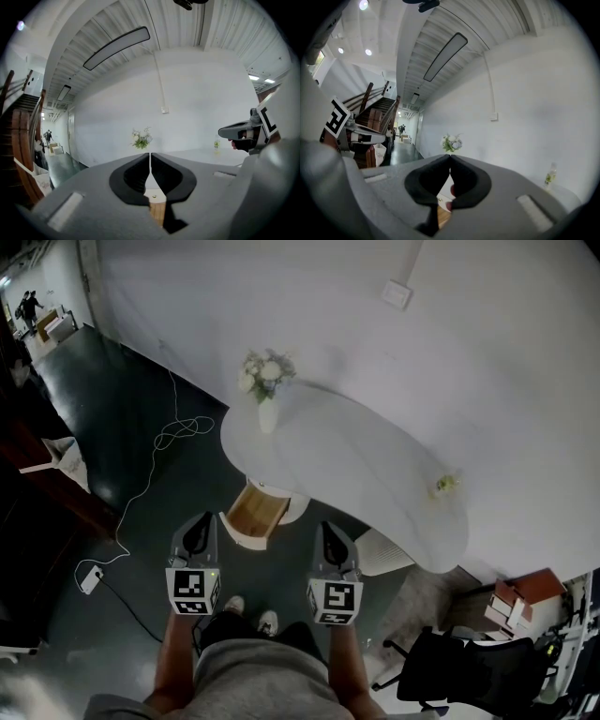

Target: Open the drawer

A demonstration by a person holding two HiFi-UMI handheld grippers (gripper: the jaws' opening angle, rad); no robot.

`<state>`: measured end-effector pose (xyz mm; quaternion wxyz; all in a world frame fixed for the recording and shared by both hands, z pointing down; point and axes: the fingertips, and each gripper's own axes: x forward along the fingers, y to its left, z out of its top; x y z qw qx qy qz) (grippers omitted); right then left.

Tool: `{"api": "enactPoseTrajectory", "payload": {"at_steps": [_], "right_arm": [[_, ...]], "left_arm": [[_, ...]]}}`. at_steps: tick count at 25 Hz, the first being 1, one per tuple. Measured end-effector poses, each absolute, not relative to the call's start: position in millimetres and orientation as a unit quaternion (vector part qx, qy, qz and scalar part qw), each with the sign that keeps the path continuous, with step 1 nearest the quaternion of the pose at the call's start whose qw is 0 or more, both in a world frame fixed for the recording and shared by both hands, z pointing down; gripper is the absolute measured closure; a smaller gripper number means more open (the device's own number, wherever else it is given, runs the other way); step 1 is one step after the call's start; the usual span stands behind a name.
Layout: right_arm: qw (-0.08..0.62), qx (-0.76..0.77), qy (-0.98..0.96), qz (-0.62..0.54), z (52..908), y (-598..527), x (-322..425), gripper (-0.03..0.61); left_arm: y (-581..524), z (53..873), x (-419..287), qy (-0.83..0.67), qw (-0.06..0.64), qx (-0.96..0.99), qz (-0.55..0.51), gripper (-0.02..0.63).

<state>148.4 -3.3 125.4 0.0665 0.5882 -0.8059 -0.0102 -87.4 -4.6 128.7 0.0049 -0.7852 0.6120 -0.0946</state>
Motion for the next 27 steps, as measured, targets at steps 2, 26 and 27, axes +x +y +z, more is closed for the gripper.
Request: {"api": "enactPoseTrajectory", "payload": {"at_steps": [2, 26, 27], "right_arm": [[0.068, 0.589, -0.806, -0.009, 126, -3, 150, 0.574], [0.07, 0.589, -0.805, -0.011, 129, -5, 157, 0.574], [0.07, 0.589, -0.805, -0.011, 129, -6, 158, 0.574]], "left_arm": [[-5, 128, -85, 0.611, 0.006, -0.786, -0.096, 0.594], [-10, 131, -72, 0.605, 0.008, -0.79, -0.099, 0.597], [-10, 131, -71, 0.605, 0.008, -0.79, -0.099, 0.597]]}}
